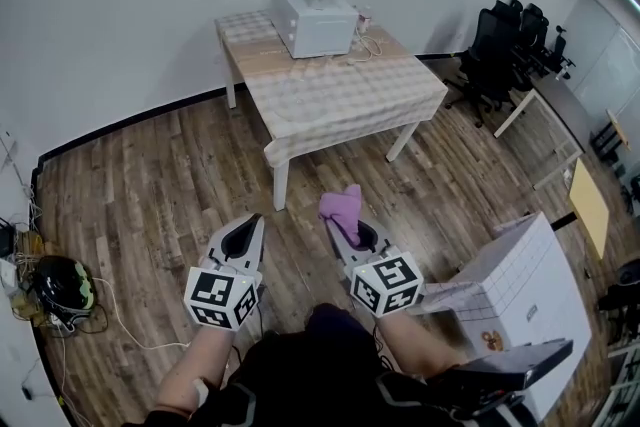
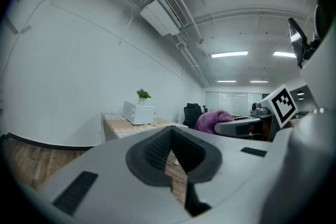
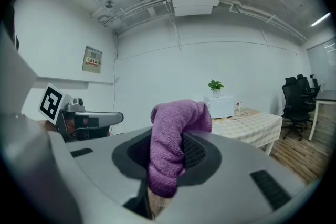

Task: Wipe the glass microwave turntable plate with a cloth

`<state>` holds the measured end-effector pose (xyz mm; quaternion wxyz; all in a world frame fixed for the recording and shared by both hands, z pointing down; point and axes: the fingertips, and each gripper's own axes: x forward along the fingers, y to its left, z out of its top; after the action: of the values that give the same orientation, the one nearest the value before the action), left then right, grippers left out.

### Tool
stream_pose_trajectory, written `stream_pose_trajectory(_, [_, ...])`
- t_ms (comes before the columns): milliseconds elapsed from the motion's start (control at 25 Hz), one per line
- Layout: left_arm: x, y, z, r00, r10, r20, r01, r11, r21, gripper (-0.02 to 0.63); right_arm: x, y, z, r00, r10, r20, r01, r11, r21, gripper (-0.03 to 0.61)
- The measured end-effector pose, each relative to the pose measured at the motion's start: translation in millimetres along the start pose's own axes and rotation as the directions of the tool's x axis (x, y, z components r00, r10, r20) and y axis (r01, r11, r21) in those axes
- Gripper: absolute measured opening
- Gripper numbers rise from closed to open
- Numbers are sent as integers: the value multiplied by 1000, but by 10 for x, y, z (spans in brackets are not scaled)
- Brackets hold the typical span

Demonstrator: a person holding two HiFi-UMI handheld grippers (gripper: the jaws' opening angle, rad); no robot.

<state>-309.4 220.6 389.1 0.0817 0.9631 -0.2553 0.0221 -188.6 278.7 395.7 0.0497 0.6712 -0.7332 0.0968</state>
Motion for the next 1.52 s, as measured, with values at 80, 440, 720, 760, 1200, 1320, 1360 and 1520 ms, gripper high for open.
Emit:
stream_pose_trajectory(80, [35, 53, 1, 1000, 3, -3, -3, 1000, -1, 2, 51, -19, -1, 1000, -8, -7, 8, 1000, 3, 95])
stream_pose_trajectory(440, [373, 241, -45, 999, 27, -32, -27, 1000, -5, 2, 440, -315, 31, 1000, 0, 4, 0, 1000, 21, 95])
stream_pose_trajectory(720, [832, 413, -18, 996, 72, -48, -72, 997, -1, 2, 830, -719, 118, 999, 36, -3, -36, 998, 43, 95])
stream_pose_trajectory(760, [910, 432, -6, 996, 76, -50, -77, 997, -1, 2, 886, -793, 144, 999, 39, -3, -39, 999, 35, 95])
stream_pose_trajectory(1200, [1784, 560, 105, 990, 125, -68, -124, 992, 12, 2, 1404, -1630, 317, 997, 82, -3, -81, 995, 50, 95])
stream_pose_trajectory(1320, [1997, 557, 121, 987, 140, -79, -139, 990, 14, 2, 1479, -1860, 354, 996, 90, -1, -90, 995, 46, 95])
stream_pose_trajectory(1360, [2071, 555, 120, 986, 143, -84, -143, 990, 16, 2, 1511, -1939, 365, 996, 93, 0, -93, 995, 45, 95])
stream_pose_trajectory(1520, [2362, 538, 93, 982, 157, -107, -155, 987, 29, 2, 1623, -2224, 369, 994, 107, 8, -107, 992, 67, 95])
